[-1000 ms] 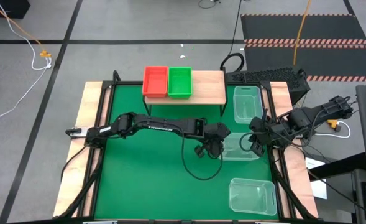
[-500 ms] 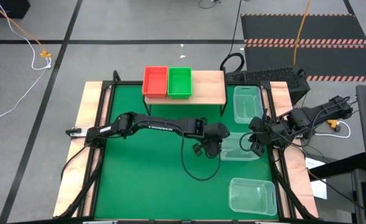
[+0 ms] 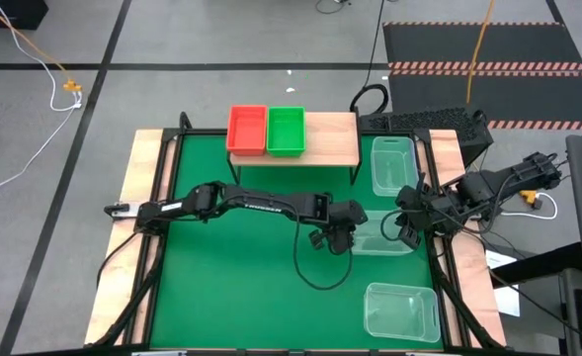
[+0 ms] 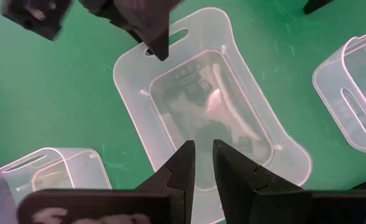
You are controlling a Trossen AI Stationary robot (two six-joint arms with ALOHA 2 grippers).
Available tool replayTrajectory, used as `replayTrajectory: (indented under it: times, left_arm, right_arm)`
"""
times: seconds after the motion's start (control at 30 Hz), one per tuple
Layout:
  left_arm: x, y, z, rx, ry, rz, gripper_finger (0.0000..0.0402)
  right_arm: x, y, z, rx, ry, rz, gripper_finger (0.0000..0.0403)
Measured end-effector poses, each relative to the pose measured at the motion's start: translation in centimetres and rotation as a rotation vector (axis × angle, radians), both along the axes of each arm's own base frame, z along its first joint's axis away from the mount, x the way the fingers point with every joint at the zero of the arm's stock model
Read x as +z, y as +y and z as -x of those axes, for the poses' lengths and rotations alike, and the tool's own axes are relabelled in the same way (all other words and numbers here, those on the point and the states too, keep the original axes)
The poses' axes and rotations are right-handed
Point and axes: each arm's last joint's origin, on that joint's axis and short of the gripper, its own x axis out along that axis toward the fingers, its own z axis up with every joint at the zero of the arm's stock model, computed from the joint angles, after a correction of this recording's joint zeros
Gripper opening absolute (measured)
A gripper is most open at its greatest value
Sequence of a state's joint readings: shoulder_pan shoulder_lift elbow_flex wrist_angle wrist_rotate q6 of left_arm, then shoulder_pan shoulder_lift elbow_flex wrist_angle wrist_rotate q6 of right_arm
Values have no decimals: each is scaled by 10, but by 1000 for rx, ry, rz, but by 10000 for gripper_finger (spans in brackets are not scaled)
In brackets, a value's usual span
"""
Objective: Stack baskets on shelf by color
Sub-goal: Put the middle transparent bin on the shelf
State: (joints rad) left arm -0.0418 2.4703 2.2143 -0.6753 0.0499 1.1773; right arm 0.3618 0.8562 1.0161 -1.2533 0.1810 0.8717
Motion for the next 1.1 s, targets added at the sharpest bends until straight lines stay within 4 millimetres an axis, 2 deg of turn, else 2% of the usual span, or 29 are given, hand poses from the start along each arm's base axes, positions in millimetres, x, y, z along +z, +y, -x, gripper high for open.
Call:
replayTrajectory:
  times: [0.17,0.33,0.57,0.67,0.9,1.1]
  left_arm:
    - [0,0,0,67,8,30,94]
    - [8,-4,10,143,71,61,15]
    - [38,-19,33,283,171,133,11]
    - [59,-28,49,290,220,138,6]
    - [121,-51,90,242,210,156,5]
    - [188,-54,121,265,-3,243,7]
  right_arm:
    - [0,0,0,1,0,0,50]
    - [0,0,0,31,1,15,50]
    - [0,0,0,75,-9,39,50]
    - [1,0,-1,83,-18,51,50]
    - [2,-2,-2,83,-49,124,50]
    - [4,-2,-6,107,-100,178,50]
